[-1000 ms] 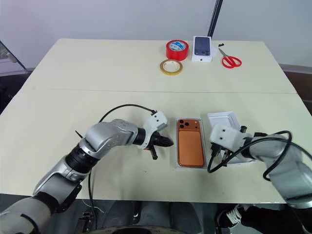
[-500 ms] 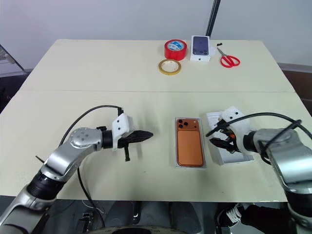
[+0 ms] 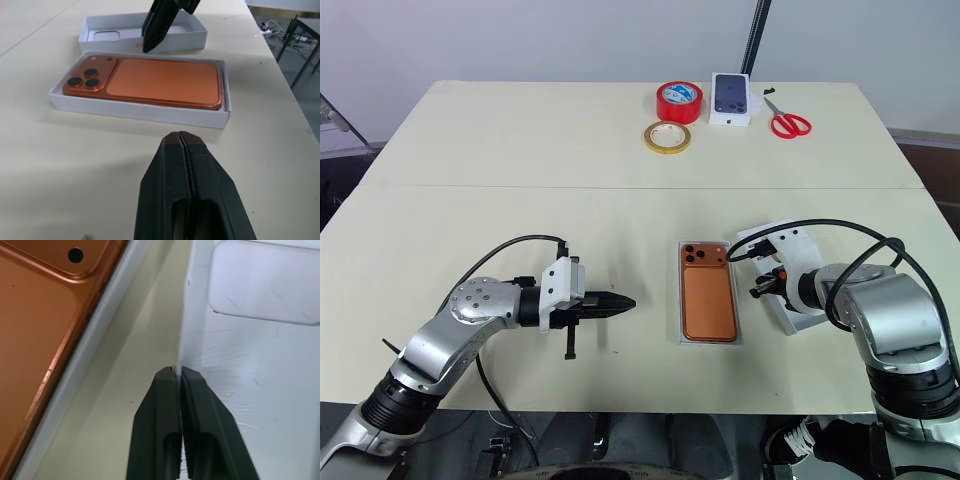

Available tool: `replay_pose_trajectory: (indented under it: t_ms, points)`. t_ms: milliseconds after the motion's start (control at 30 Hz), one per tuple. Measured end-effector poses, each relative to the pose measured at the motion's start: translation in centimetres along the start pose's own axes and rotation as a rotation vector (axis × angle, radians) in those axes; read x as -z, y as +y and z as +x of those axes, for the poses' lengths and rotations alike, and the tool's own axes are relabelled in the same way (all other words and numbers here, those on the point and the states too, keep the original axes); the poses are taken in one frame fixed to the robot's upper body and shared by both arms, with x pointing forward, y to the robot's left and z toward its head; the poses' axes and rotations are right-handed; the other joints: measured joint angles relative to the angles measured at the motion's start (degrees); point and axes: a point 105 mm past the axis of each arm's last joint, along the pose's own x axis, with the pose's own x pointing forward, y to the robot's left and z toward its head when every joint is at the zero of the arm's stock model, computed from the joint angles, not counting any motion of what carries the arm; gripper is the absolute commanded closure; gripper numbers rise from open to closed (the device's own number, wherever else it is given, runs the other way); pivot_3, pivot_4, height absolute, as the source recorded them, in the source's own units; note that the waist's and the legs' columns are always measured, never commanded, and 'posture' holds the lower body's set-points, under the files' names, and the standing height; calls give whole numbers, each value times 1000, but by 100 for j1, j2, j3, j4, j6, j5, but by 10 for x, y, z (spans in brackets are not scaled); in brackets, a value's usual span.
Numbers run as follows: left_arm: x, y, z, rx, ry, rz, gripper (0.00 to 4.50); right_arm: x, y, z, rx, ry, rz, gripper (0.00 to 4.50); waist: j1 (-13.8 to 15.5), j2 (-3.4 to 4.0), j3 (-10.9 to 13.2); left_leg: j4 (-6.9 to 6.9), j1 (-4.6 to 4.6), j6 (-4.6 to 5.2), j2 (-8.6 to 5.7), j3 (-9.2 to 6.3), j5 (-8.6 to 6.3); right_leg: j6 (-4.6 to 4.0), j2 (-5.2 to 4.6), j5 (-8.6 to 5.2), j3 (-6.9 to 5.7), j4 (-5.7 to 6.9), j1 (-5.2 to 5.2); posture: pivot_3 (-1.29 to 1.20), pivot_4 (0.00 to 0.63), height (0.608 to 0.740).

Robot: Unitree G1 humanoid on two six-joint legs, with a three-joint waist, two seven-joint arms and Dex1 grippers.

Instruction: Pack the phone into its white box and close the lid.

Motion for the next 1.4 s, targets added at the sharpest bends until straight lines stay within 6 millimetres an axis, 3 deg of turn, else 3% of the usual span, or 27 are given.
replay_pose_trajectory:
  t_ms: [67,233,367,500,633,733,800,833,933,1100,1167,1267,1367,1400]
  points:
    - [0,4,-2,-29,-7,-8,4500,-11,-1,-5,-16,-61,32,4445,-10,4,2,0,0,0,1,0,0,0,1,0,0,2,-2,0,150,740]
    - [6,29,-16,-182,-19,-50,4500,-64,2,-35,-137,-333,90,4445,-23,12,6,-5,0,2,12,1,-1,-1,14,0,0,6,-8,0,150,740]
    - [13,52,-29,-307,-27,-96,4500,-87,40,-36,-469,-437,193,4445,-36,10,6,0,-1,2,15,5,-1,-2,15,1,1,10,-7,0,150,740]
    - [16,70,-39,-390,-36,-122,4500,-85,86,-39,-694,-411,256,4445,5,9,7,10,-23,16,13,4,-9,-1,8,1,-3,0,-13,0,150,740]
    - [16,75,-42,-409,-44,-127,4500,-85,138,-31,-831,-427,500,4445,-91,5,9,17,-38,20,13,11,-11,1,10,2,2,18,-39,0,150,740]
    - [14,74,-40,-402,-52,-124,4500,-80,164,-23,-814,-404,710,4445,-142,6,9,15,-44,17,17,4,-9,1,14,2,5,24,-50,0,150,740]
    - [13,73,-39,-398,-55,-122,4500,-76,170,-21,-753,-377,837,4445,-156,6,9,16,-56,12,17,4,-6,0,13,2,5,26,-61,0,150,740]
    - [13,73,-37,-395,-58,-122,4500,-73,170,-19,-726,-361,871,4445,-157,6,9,16,-59,11,16,5,-6,0,12,2,5,26,-64,0,150,740]
    - [13,67,-27,-356,-62,-125,4500,-59,161,-11,-621,-315,910,3543,-145,6,8,16,-59,9,12,6,-4,0,10,2,5,24,-63,0,150,740]
    - [9,48,0,-241,-77,-133,4500,-56,132,-14,-521,-346,708,991,-159,9,8,16,-58,9,16,7,-4,-1,17,2,8,26,-64,0,150,740]
    - [7,44,7,-211,-73,-124,4500,-61,124,-20,-510,-364,595,991,-157,11,9,15,-58,10,15,9,-4,-1,22,2,8,26,-65,0,150,740]
    - [-4,38,32,-139,-90,-93,4500,-70,88,-33,-398,-346,341,991,-94,19,10,21,-62,11,11,8,-5,-1,20,2,6,20,-60,0,150,740]
    - [-13,33,57,-75,-102,-96,4500,-77,47,-47,-235,-347,206,1839,8,15,7,20,-63,14,14,9,-6,-1,26,2,5,13,-57,0,150,740]
    - [-13,32,61,-62,-100,-101,4500,-76,40,-47,-209,-339,189,2389,5,14,7,20,-63,14,18,9,-6,-1,27,2,6,13,-58,0,150,740]
